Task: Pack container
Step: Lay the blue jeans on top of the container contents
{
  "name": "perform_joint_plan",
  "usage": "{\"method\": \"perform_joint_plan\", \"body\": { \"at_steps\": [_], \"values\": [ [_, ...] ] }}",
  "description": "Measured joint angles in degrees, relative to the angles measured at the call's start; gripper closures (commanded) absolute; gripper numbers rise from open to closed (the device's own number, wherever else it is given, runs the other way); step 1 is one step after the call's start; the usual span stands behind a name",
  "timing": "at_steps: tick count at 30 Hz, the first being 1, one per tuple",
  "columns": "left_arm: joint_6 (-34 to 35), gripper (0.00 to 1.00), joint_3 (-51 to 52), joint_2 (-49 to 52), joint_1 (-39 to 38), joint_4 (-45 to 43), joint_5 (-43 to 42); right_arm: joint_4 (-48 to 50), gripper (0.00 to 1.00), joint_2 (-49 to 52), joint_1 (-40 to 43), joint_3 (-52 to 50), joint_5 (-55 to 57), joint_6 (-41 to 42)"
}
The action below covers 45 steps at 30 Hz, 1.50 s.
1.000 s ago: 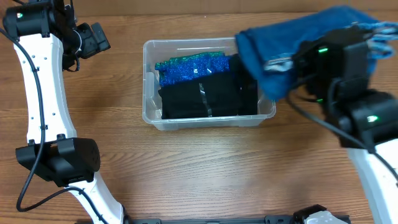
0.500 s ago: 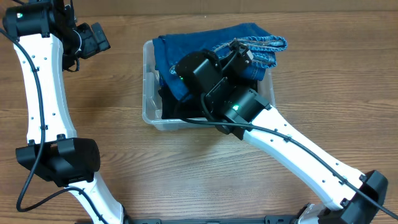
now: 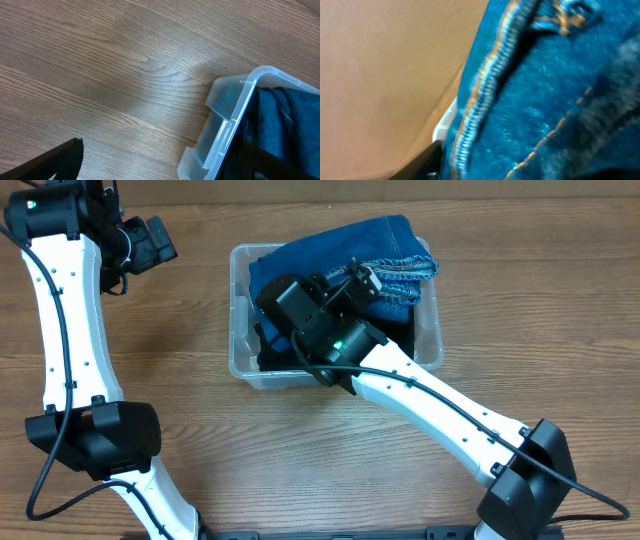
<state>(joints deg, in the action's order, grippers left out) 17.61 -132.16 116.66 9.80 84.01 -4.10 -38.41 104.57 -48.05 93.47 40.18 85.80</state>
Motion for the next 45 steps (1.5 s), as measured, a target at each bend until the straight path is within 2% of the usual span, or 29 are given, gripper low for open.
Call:
{"method": "perform_joint_plan", "body": {
  "at_steps": [2,4,11,17,21,24,28,31,35,38,42,45],
  "values": [
    [0.0,0.0,0.0,0.0,0.0,0.0,0.0,-1.46,0.3,0.0,-0.04,0.39,-1.01,0.15],
    [0.0,0.0,0.0,-0.02,0.0,0.0,-0.02,-3.06,0.27,0.0,-0.04,0.39,-1.77,0.26],
    [0.0,0.0,0.0,0.0,0.0,0.0,0.0,-9.44,0.25,0.0,-0.07,0.61,-8.02,0.13],
    [0.0,0.0,0.0,0.0,0.0,0.0,0.0,-25.14,0.23,0.0,-0.85,1.55,-9.94,5.55],
    [0.0,0.0,0.0,0.0,0.0,0.0,0.0,-32.22,0.23,-0.02,-0.98,1.86,-10.75,5.07],
    [0.0,0.0,0.0,0.0,0.0,0.0,0.0,-32.3,0.23,-0.02,-1.18,1.86,-10.8,-3.08],
    [0.0,0.0,0.0,0.0,0.0,-0.02,0.02,-21.57,0.26,-0.02,-1.16,1.9,-11.65,-30.75],
    [0.0,0.0,0.0,0.0,0.0,-0.02,0.0,-14.23,0.27,-0.02,-1.16,1.9,-14.27,-43.3],
    [0.0,0.0,0.0,0.0,0.0,0.0,0.0,-10.29,0.27,0.0,-0.92,1.14,-16.85,-48.81],
    [0.0,0.0,0.0,0.0,0.0,0.0,0.0,-9.16,0.26,1.99,0.07,0.92,-20.44,-49.94],
    [0.0,0.0,0.0,0.0,0.0,0.0,0.0,-8.57,0.24,10.62,0.87,0.9,-24.11,-50.9],
    [0.0,0.0,0.0,0.0,0.0,0.0,0.0,-8.5,0.23,10.82,0.94,1.05,-24.52,-51.47]
  ]
}}
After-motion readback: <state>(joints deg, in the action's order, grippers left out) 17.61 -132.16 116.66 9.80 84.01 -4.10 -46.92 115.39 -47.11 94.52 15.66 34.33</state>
